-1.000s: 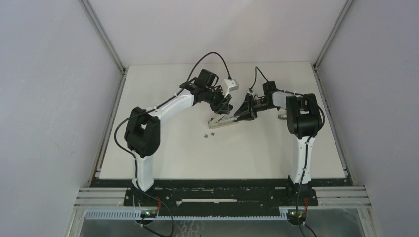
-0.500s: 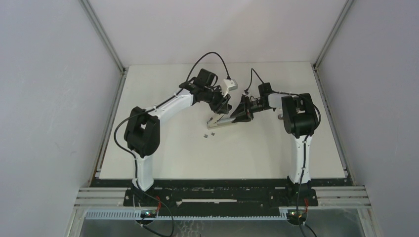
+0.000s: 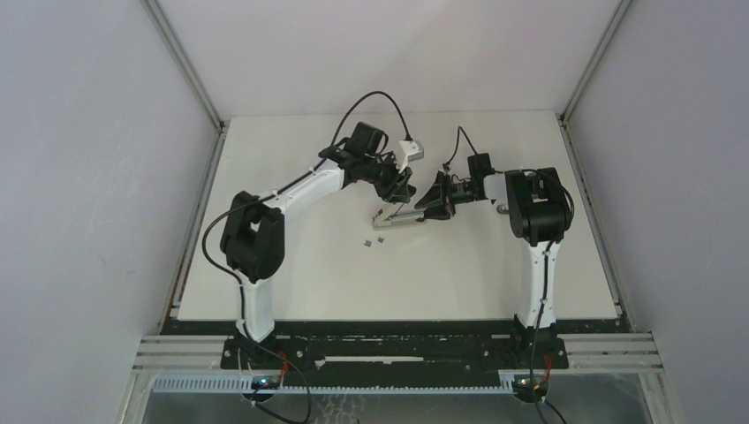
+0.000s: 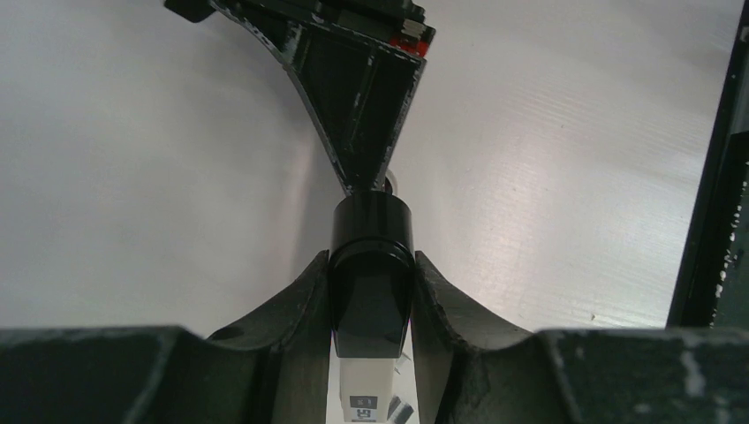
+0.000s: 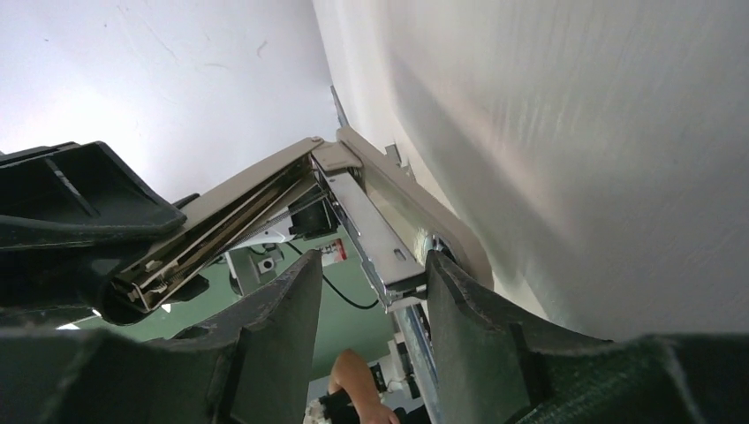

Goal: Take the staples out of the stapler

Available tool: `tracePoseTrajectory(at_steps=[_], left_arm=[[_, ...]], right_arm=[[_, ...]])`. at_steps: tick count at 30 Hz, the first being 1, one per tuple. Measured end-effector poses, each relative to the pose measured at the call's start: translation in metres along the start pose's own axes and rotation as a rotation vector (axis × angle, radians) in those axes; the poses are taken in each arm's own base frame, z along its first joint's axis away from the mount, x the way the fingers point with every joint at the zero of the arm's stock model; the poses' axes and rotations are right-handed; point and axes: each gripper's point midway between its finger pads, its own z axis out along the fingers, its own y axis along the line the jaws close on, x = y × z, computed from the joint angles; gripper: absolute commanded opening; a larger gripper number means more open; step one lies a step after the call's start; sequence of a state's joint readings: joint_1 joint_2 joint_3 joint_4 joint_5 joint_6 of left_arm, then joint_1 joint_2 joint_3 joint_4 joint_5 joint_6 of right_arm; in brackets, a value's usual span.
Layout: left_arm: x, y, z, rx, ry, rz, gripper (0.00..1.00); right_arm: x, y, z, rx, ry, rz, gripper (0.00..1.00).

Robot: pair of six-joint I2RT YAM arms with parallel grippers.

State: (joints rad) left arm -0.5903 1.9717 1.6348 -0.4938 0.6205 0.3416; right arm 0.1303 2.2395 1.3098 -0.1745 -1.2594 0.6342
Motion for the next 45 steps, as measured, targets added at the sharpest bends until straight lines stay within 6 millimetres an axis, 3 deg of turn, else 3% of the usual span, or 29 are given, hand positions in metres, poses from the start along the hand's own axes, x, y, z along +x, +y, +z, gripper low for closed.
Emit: tracePoseTrajectory(at_steps=[6,14,19,34,45], left_arm=[[-0.002,-0.004,-0.002,0.02,-0.014,0.001,0.0],[0.01,-0.011,-0.003,0.038,-0.005,-0.031,0.0],[0.004,-0.005,-0.007,0.018,-0.031,-0.032,0.0],[0.003,-0.001,-0.015,-0.021,-0.041,-0.032,0.0],[0.002,0.002,-0.016,-0.028,-0.045,-0.032,0.0]], right_arm=[[-0.007,0.006,0.002,-0.024,-0.015,-0.046,0.44],[-0.008,0.009,0.005,-0.048,-0.02,-0.046,0.41],[-0.005,0.012,0.009,-0.058,-0.004,-0.049,0.43],[-0.004,-0.008,-0.007,0.01,-0.04,0.005,0.45],[0.001,-0.003,0.004,0.004,-0.013,-0.013,0.45]])
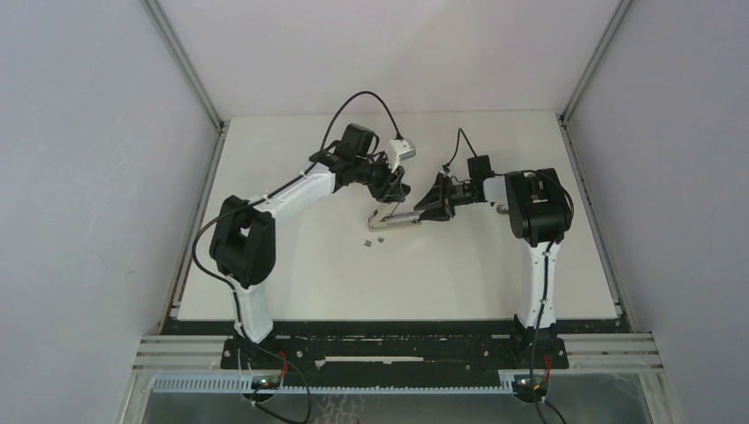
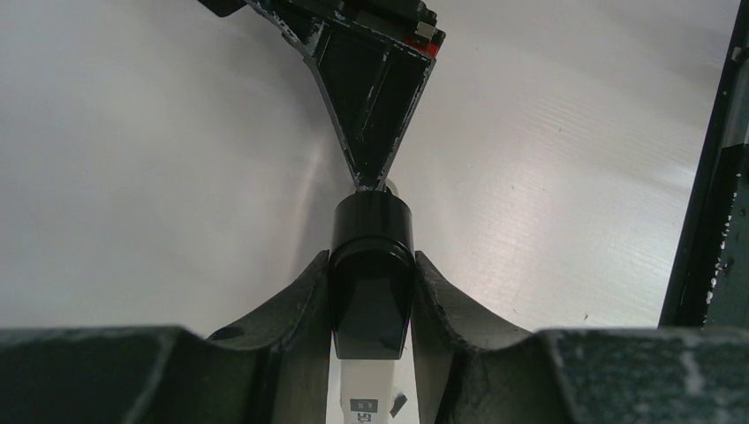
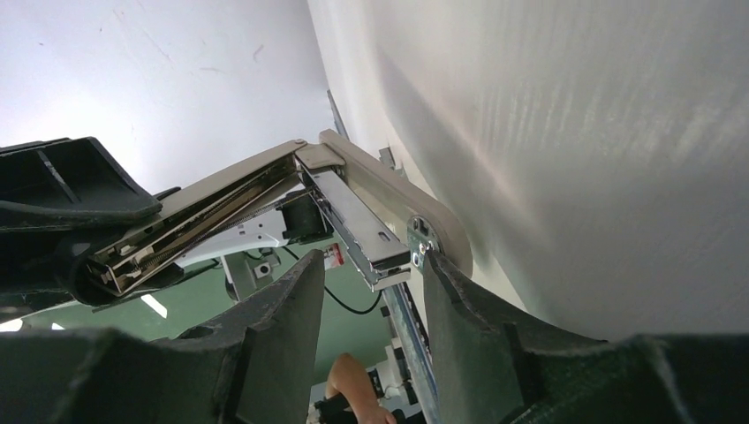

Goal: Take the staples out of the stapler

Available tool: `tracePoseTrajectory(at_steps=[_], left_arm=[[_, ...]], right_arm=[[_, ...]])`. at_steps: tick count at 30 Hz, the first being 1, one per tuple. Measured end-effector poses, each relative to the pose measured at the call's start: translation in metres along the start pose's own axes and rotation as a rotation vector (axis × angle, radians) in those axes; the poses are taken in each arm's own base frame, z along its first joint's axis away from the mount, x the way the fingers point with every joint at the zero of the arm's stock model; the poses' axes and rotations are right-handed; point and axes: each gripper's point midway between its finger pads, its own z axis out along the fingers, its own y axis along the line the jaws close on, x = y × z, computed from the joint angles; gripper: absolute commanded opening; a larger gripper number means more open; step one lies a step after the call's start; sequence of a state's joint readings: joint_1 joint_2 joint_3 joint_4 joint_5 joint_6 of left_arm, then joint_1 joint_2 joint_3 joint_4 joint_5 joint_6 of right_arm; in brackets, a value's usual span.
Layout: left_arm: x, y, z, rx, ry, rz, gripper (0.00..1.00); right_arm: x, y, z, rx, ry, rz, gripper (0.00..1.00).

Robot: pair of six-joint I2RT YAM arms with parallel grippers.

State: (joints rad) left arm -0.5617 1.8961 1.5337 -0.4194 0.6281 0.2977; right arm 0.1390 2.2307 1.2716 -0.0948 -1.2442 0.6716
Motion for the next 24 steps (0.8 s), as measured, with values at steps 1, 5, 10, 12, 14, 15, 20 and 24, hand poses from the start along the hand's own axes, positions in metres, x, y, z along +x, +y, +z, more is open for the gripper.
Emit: tracePoseTrajectory(at_steps=[1,5,10,12,14,15,20,24], left_arm=[[0.0,0.0,0.0,0.0,-0.001,0.001,0.0],[-0.001,0.0,0.0,-0.001,-0.004,0.003,0.0],[-0.002,0.001,0.0,-0.002,-0.007,0.005,0.0],[-0.002,0.001,0.0,-0.003,-0.01,0.007,0.0],[-0.003,0.001,0.001,-0.003,-0.011,0.008,0.0],[-0.003,0.001,0.001,-0.002,-0.012,0.008,0.0],[-0.002,0.002,0.0,-0.004,-0.01,0.006,0.0],[-0.001,0.004,-0.001,-0.01,-0.005,0.0,0.0]], right_arm=[[0.0,0.001,0.0,-0.004,0.001,-0.003,0.45],[0.001,0.004,0.002,-0.017,0.01,-0.008,0.45],[0.002,0.007,0.002,-0.028,0.018,-0.01,0.44],[0.003,0.008,0.003,-0.033,0.023,-0.011,0.44],[0.003,0.009,0.003,-0.037,0.027,-0.015,0.44],[0.004,0.01,0.004,-0.04,0.03,-0.018,0.44],[0.006,0.014,0.01,-0.054,0.045,-0.026,0.43],[0.005,0.02,0.015,-0.077,0.052,-0.037,0.42]])
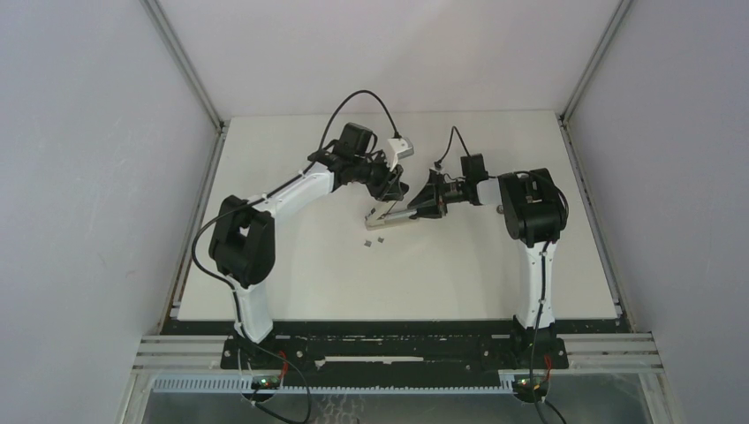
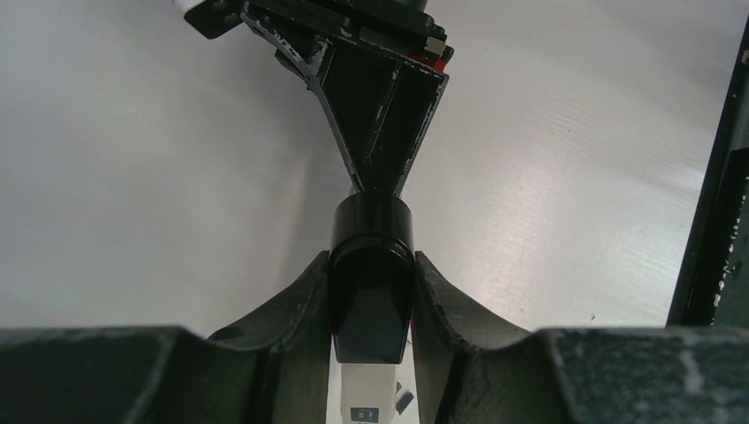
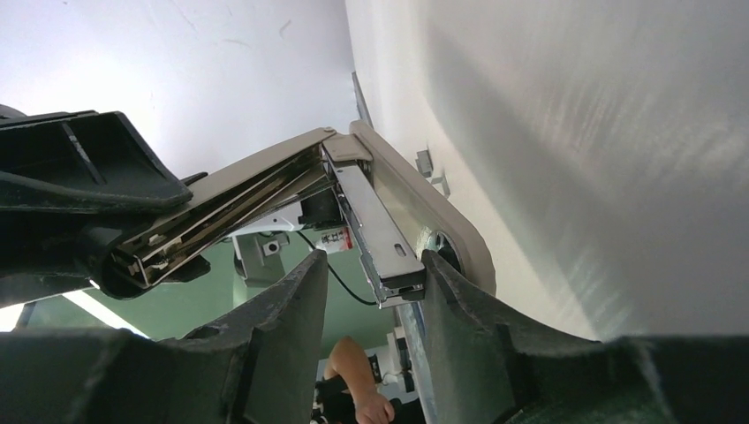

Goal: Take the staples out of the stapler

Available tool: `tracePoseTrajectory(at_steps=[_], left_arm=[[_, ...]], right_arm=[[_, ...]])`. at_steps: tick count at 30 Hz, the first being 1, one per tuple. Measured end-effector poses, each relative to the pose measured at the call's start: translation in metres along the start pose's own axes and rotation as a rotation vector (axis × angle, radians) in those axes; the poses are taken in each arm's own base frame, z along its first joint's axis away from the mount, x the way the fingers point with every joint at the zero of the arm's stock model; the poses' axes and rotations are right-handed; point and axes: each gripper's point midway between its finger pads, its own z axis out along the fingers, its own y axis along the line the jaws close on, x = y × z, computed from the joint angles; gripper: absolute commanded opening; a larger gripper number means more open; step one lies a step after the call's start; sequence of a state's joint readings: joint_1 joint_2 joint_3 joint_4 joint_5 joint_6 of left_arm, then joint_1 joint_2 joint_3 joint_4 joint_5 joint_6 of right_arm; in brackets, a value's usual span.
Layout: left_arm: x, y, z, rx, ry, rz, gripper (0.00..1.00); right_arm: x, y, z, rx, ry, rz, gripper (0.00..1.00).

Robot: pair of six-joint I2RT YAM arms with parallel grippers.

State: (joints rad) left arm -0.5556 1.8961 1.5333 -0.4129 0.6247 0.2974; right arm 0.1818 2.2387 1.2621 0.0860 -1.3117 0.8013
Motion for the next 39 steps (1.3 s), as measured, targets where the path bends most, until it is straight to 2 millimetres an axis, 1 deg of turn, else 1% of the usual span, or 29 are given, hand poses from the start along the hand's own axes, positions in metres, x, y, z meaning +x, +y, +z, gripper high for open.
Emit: tracePoseTrajectory(at_steps=[8,15,20,23,27,31,33,39], left_arm=[[0.0,0.0,0.0,0.003,-0.003,-0.001,0.0],[-0.002,-0.002,0.0,0.012,-0.01,-0.007,0.0],[-0.002,-0.001,0.0,0.011,-0.01,-0.006,0.0],[-0.002,-0.001,0.0,0.011,-0.009,-0.007,0.0],[0.0,0.0,-0.002,0.009,-0.013,-0.01,0.0],[0.002,0.001,-0.009,0.01,-0.028,-0.013,0.0],[0.003,0.001,-0.014,0.008,-0.035,-0.014,0.0],[0.004,0.005,-0.039,-0.012,-0.074,0.004,0.0]], right_arm=[[-0.001,0.008,0.002,-0.042,-0.004,-0.008,0.39],[0.001,0.014,0.005,-0.075,0.0,-0.002,0.31],[0.0,0.016,0.005,-0.088,0.001,0.006,0.22],[0.0,0.017,0.005,-0.091,0.002,0.011,0.14],[-0.001,0.015,0.004,-0.088,-0.002,0.012,0.08],[-0.003,0.011,-0.001,-0.081,-0.015,0.02,0.03],[-0.004,0.008,-0.003,-0.077,-0.02,0.021,0.02],[-0.011,0.002,-0.018,-0.069,-0.06,0.02,0.01]])
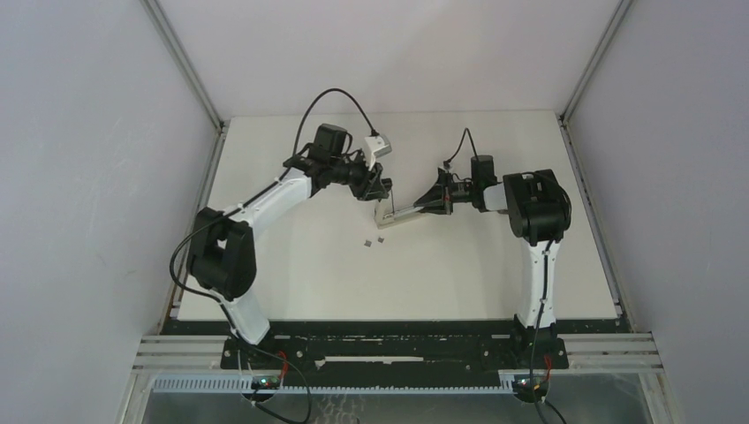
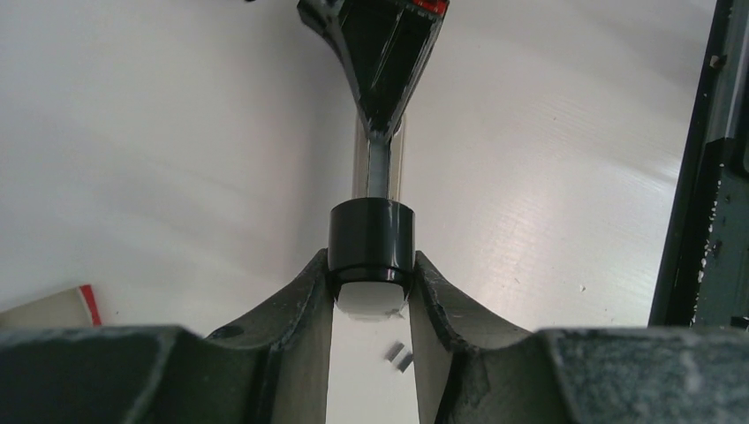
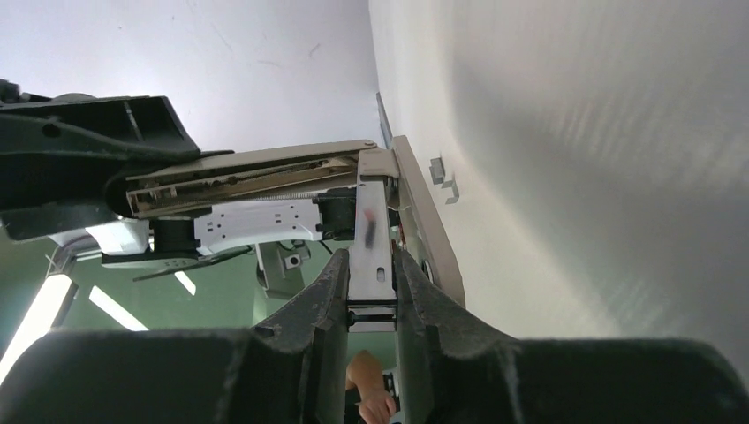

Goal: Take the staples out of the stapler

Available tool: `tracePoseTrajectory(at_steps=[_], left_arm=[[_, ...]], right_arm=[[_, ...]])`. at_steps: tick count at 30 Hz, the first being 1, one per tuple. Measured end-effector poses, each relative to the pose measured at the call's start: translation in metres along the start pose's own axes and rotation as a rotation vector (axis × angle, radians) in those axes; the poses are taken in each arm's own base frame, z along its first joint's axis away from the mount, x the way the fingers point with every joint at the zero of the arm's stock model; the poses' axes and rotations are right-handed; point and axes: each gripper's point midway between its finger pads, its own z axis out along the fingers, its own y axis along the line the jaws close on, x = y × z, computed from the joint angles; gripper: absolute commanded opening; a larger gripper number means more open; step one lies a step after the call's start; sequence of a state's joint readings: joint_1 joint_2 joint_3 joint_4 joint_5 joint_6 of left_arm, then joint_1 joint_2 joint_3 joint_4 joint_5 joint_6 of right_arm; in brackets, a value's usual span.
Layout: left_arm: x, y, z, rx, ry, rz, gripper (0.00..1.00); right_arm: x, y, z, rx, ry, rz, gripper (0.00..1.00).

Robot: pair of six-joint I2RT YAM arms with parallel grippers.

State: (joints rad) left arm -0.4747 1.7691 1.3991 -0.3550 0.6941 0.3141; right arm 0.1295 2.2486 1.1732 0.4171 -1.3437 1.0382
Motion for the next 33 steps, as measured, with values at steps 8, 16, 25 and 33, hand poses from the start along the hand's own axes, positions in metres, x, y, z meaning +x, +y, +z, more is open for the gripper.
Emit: tracePoseTrajectory(at_steps=[8,16,25,33], left_arm=[[0.007,0.016,-0.028,-0.024,-0.036,-0.004,0.0],[0.026,0.034,-0.046,-0.073,-0.024,-0.01,0.0],[0.057,0.045,-0.058,-0.13,0.021,-0.025,0.0],[0.079,0.06,-0.072,-0.192,0.03,-0.063,0.01]], right_arm=[[-0.014,0.003,-0.016,0.017,-0.062,-0.029,0.0],[-0.031,0.009,-0.023,0.04,-0.109,-0.083,0.01],[-0.036,0.009,-0.027,0.051,-0.129,-0.11,0.0],[-0.04,0.025,-0.03,0.036,-0.145,-0.125,0.0]])
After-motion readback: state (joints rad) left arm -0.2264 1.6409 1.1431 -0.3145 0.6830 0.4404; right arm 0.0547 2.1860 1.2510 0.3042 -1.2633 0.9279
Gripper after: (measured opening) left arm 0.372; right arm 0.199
